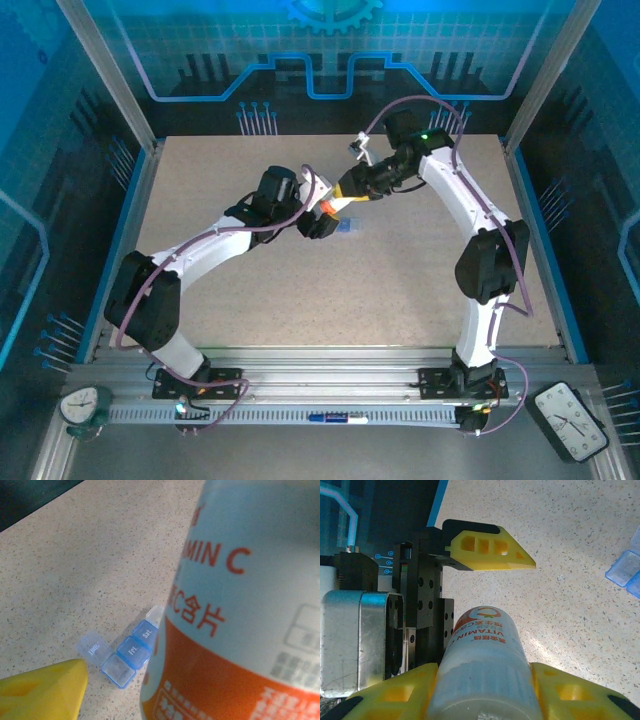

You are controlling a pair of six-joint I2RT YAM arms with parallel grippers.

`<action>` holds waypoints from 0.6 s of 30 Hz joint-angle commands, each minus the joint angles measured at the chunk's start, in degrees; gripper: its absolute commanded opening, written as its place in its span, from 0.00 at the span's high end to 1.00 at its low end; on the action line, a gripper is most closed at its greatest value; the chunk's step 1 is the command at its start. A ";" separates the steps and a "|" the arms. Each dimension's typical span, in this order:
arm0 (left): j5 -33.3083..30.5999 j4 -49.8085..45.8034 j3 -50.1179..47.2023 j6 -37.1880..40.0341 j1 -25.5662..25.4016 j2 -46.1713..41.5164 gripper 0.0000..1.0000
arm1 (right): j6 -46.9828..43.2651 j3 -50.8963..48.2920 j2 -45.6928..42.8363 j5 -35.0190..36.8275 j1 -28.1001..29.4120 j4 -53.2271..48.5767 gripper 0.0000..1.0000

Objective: Sort the pills into containers

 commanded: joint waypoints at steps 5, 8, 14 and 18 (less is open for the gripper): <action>1.53 6.51 -1.11 -1.78 0.01 -2.52 0.22 | -0.67 -1.54 0.92 -5.30 0.01 -1.28 0.62; 1.41 6.49 -1.46 -1.79 0.02 -3.35 0.20 | 0.50 -2.98 0.61 -5.94 -0.90 0.55 0.63; 1.55 7.23 -3.63 -2.01 0.52 -5.51 0.17 | 4.03 -7.39 -1.11 -9.16 -3.59 6.29 0.63; 3.96 7.29 -5.10 -1.06 0.88 -6.75 0.16 | 3.78 -7.64 -1.41 -9.59 -4.43 6.17 0.63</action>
